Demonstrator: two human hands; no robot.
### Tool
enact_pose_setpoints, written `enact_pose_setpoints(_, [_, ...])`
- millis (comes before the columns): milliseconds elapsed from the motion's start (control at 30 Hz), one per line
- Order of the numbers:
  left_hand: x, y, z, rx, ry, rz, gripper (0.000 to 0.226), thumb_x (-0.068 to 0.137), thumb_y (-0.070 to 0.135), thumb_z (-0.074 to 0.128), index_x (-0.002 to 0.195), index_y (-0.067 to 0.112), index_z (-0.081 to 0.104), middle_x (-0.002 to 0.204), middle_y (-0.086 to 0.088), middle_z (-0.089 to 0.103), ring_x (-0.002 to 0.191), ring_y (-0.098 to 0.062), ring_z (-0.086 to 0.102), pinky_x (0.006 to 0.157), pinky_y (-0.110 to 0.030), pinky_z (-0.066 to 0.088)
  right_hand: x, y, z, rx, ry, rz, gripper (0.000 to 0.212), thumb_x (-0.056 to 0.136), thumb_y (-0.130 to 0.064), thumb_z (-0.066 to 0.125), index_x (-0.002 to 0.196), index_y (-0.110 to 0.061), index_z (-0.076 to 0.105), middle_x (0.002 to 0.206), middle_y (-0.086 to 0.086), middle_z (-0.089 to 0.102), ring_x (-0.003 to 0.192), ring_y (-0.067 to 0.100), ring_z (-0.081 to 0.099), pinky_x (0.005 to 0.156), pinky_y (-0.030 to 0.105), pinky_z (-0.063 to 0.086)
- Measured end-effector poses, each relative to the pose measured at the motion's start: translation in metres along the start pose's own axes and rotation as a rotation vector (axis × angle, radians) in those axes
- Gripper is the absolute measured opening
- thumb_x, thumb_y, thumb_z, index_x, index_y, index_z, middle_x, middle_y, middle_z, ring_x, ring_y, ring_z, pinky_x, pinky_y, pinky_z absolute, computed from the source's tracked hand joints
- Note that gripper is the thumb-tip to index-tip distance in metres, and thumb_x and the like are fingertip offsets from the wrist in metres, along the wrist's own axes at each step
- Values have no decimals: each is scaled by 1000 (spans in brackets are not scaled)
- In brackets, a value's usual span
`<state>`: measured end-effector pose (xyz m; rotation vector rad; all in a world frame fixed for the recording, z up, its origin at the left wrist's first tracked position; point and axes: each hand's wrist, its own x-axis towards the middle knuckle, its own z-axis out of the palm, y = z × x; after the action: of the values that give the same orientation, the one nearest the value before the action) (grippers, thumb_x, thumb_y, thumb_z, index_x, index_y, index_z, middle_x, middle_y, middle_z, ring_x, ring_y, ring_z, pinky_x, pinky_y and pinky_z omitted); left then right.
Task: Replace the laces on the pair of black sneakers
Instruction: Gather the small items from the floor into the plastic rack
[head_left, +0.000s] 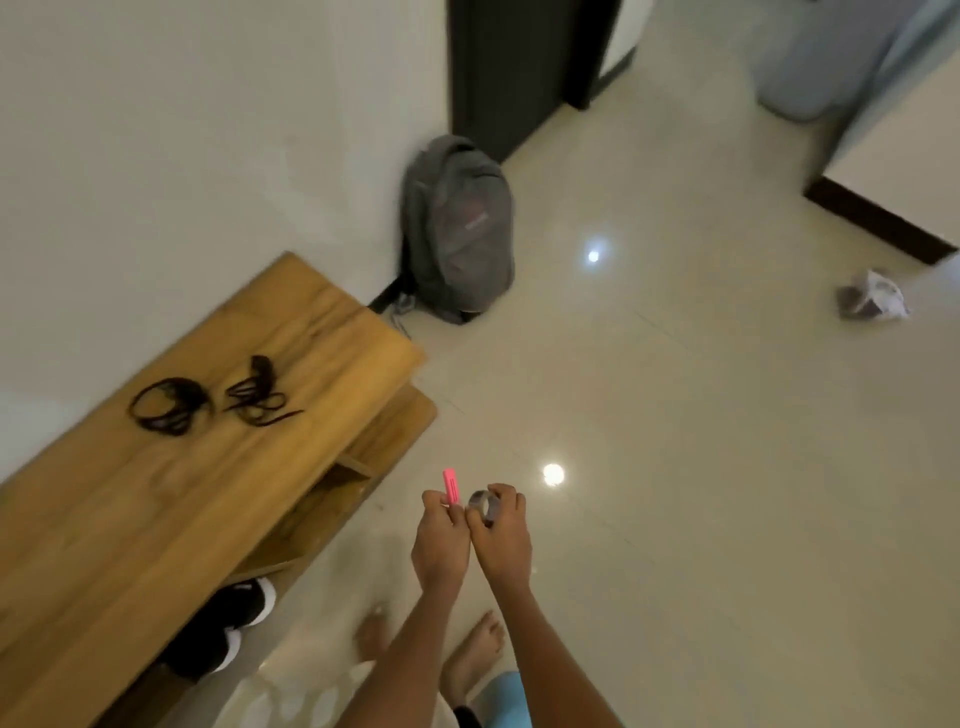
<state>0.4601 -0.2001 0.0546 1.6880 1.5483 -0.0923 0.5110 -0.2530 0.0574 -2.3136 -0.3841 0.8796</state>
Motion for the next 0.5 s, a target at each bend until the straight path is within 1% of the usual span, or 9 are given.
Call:
enact_pose_setpoints(100, [-2,-39,-71,-32,84,-61,12,99,28,42,99,16,46,87,2,57,76,-15,53,63,-26,35,-38,-50,45,-71,-65,-91,32,93,-31,53,122,-19,47,124,-6,46,84,6,50,72,23,40])
enact_pose_setpoints(167, [-2,-78,-122,-107,155,-126,12,98,27,43,98,16,48,90,-2,60,82,-22,58,66,-28,36,-69,-86,83,-118,-134,-166,31,92,-31,54,120,-20,48,122,-6,46,88,11,55,71,26,41])
enact_pose_setpoints(233, [-4,-123,-172,-173,221,-173,10,97,27,44,96,17,46,90,-4,61,87,-27,60,65,-31,38,-101,-118,127,-159,-200,-235,29,90,-31,56,116,-20,49,119,-4,47,93,18,59,71,31,45])
enact_pose_setpoints(333, [-10,-195,-244,-213,282,-202,13,97,27,44,99,15,49,89,-6,60,84,-28,61,62,-34,39,-150,-164,195,-212,-291,-335,32,88,-30,59,117,-19,49,117,-1,47,98,23,58,73,35,49])
enact_pose_setpoints(400, [-18,-244,-292,-232,319,-237,17,98,27,44,101,13,53,94,-8,62,85,-28,60,64,-35,39,-185,-195,241,-240,-332,-406,37,87,-27,61,121,-16,50,121,1,48,104,24,57,74,35,47])
enact_pose_setpoints(500, [-25,-302,-352,-282,344,-269,21,98,28,44,107,11,55,100,-9,63,91,-28,61,69,-34,40,-233,-237,299,-256,-394,-524,38,86,-25,64,120,-13,53,118,5,50,104,25,55,76,33,45])
